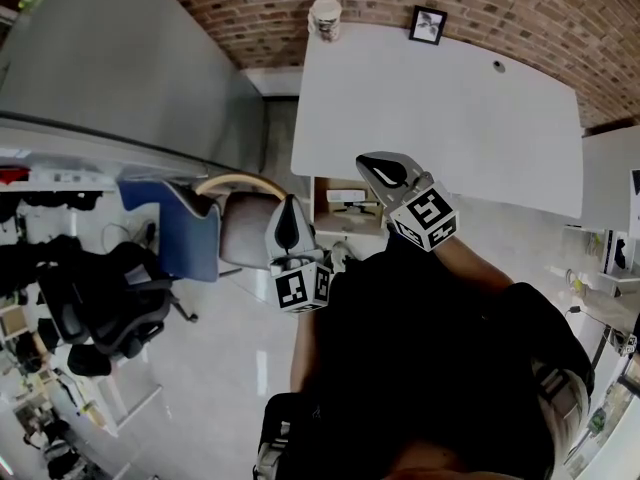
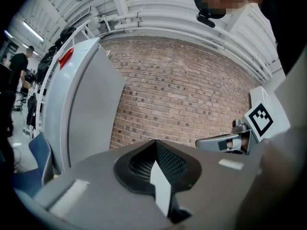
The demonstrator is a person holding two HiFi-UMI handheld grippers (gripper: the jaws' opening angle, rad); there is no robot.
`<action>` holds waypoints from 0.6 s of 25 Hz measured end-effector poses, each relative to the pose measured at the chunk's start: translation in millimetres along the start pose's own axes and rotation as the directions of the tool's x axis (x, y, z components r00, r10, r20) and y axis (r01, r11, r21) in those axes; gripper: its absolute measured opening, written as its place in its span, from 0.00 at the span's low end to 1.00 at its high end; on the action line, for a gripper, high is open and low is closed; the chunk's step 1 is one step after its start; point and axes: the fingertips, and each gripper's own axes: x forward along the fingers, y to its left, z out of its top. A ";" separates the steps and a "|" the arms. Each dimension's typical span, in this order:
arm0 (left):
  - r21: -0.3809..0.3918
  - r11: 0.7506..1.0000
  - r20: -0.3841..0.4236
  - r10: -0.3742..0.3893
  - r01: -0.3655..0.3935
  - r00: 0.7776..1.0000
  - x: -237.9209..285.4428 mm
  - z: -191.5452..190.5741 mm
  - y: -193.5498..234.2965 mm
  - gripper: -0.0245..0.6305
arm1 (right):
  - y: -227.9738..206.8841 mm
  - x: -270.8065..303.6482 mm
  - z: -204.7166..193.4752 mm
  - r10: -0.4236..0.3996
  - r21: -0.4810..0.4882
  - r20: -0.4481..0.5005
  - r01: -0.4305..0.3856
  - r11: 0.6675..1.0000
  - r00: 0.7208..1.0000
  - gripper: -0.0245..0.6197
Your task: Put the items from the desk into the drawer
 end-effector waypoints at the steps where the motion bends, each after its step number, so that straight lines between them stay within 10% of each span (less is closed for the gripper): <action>1: -0.001 1.000 0.000 0.002 -0.002 1.000 0.1 0.3 0.2 0.06 | -0.3 -0.5 0.7 0.000 0.000 0.002 0.000 1.000 1.000 0.04; 15: 0.011 1.000 0.005 -0.008 0.008 1.000 -1.9 0.2 0.1 0.06 | -3.7 -4.5 1.3 -0.018 0.012 0.017 0.018 1.000 1.000 0.04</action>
